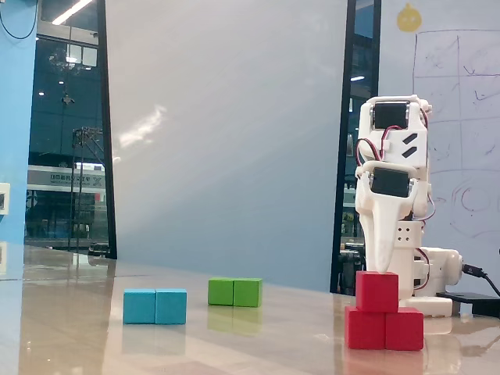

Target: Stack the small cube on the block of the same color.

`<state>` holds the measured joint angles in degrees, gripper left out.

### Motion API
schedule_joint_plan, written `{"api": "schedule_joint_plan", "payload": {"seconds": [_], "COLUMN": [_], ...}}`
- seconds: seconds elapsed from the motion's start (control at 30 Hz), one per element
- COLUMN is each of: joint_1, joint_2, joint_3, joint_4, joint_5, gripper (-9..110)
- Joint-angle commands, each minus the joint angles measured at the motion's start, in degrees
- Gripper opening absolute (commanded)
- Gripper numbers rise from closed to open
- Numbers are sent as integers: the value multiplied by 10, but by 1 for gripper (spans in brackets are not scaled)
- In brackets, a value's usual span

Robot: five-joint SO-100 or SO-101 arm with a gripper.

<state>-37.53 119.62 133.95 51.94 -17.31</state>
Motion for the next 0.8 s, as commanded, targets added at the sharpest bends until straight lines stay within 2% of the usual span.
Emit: {"api": "schedule_joint_plan", "payload": {"seconds": [0.0, 0.4, 0.77], "joint_1": [-4, 3, 4], "joint_2": [4, 22, 149], "joint_3": [-55, -6, 41], "joint_4": [-11, -11, 26], "joint_5": [-4, -5, -5], "gripper": [18, 18, 18]}}
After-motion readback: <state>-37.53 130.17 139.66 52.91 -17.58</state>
